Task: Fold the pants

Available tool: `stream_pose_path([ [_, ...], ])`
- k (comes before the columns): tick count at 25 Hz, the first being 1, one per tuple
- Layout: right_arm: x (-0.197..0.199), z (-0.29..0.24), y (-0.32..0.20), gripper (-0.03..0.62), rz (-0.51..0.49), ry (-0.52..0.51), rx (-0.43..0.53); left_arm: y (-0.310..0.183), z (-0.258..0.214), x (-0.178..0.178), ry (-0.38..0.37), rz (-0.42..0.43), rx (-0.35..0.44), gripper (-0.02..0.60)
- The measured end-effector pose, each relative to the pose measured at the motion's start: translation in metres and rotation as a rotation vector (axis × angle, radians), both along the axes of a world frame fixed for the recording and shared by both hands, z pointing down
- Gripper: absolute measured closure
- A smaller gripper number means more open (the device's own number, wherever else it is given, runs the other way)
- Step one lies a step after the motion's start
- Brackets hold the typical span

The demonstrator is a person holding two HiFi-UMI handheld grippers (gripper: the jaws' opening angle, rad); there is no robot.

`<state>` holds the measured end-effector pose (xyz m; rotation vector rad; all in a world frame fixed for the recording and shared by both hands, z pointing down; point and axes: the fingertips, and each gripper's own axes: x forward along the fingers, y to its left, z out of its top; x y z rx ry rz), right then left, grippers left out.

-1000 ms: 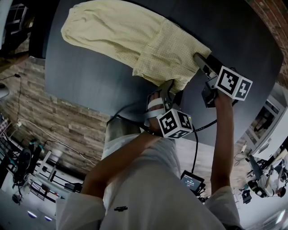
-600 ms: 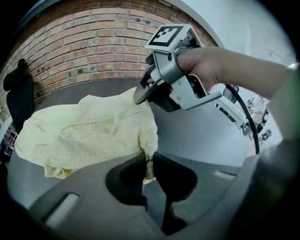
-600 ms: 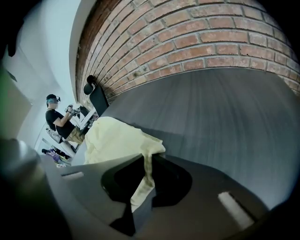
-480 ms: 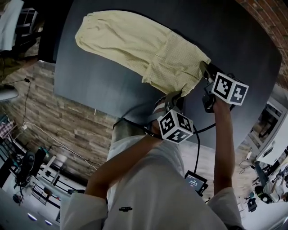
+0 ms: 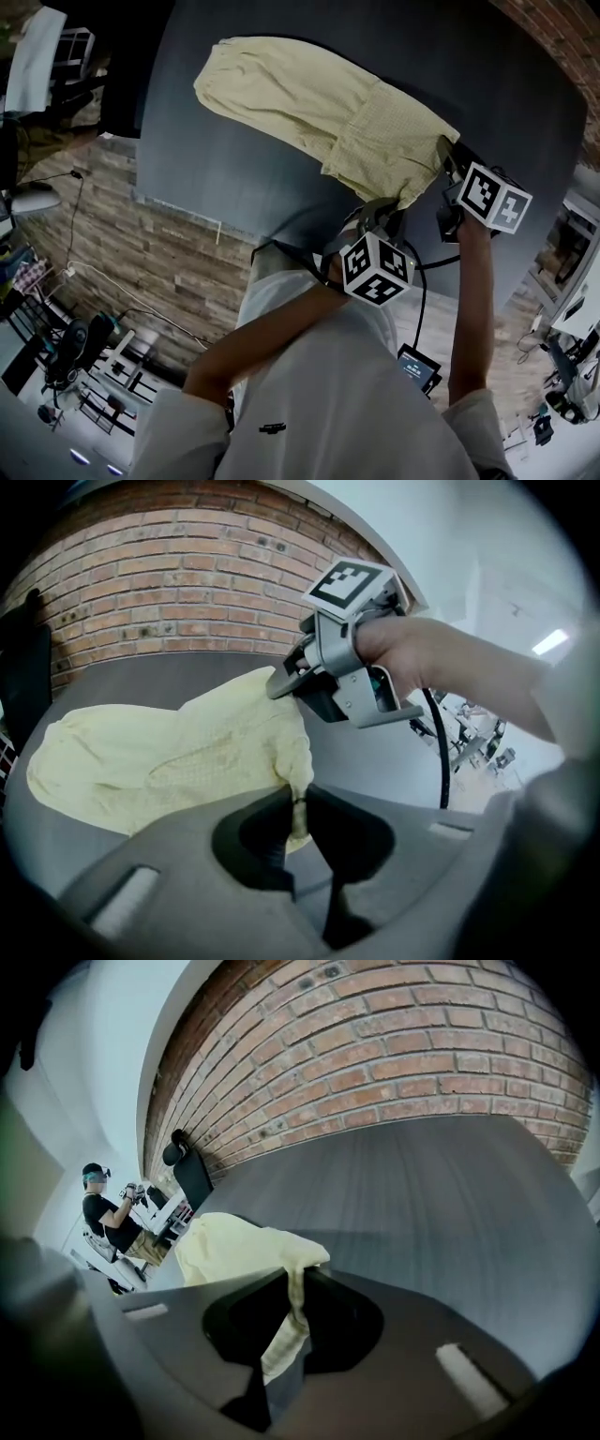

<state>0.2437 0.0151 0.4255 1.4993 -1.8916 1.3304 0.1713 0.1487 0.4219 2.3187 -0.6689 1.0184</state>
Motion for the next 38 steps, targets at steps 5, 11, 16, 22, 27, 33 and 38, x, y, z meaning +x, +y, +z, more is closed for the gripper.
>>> stream_pose_path([
  [5,-0.01,-0.019,-0.009,0.554,-0.015,0.015,0.034,-0.013,-0.028,-0.018,0.061,-0.043,-0.003,0.543],
  [11,-0.037,-0.036,-0.025,0.553,0.002,0.018,0.06,-0.032,-0.046,-0.052,0.104,-0.063,0.003,0.541],
  [16,-0.072,-0.054,-0.05,0.553,0.001,0.016,0.099,-0.058,-0.06,-0.086,0.14,-0.083,0.019,0.541],
  [22,-0.115,-0.061,-0.079,0.551,-0.018,0.005,0.129,-0.089,-0.064,-0.132,0.144,-0.105,0.036,0.541],
  [27,-0.148,-0.064,-0.101,0.551,-0.037,0.001,0.137,-0.11,-0.065,-0.166,0.142,-0.138,0.04,0.541],
  [33,-0.194,-0.05,-0.128,0.548,-0.053,0.004,0.13,-0.137,-0.049,-0.211,0.12,-0.169,0.039,0.541],
  [38,-0.221,-0.034,-0.143,0.538,-0.047,-0.014,0.108,-0.152,-0.029,-0.236,0.08,-0.178,0.028,0.54],
])
